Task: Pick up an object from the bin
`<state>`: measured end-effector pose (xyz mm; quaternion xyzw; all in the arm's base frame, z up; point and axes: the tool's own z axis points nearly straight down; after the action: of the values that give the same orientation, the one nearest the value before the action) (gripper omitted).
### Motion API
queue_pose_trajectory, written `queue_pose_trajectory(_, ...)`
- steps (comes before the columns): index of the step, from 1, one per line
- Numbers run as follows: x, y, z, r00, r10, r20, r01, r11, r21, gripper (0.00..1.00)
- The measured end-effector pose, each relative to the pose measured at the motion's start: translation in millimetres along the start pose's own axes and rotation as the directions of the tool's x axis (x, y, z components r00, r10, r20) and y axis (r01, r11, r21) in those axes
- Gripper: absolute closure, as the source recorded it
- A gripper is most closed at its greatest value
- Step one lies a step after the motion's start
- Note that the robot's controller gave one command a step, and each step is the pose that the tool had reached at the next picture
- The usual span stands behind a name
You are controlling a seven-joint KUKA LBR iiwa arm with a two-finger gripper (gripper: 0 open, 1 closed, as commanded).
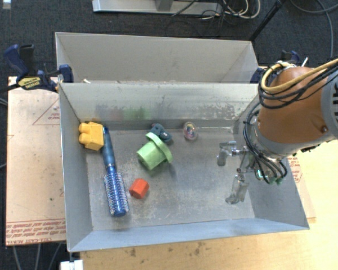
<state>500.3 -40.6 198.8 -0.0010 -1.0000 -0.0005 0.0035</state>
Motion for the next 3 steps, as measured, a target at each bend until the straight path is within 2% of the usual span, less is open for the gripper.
queue_pose_trajectory(1, -14.5, 37, 41, 0.987, -0.162, 0.005, 0.162, 0.987, 0.000, 0.00)
queue_pose_trajectory(2, -48.7, 90, 65, 0.961, -0.277, 0.010, 0.277, 0.961, 0.001, 0.00)
queue_pose_trajectory(3, -111.2, 78, 56, 0.950, -0.312, 0.015, 0.312, 0.950, 0.005, 0.00)
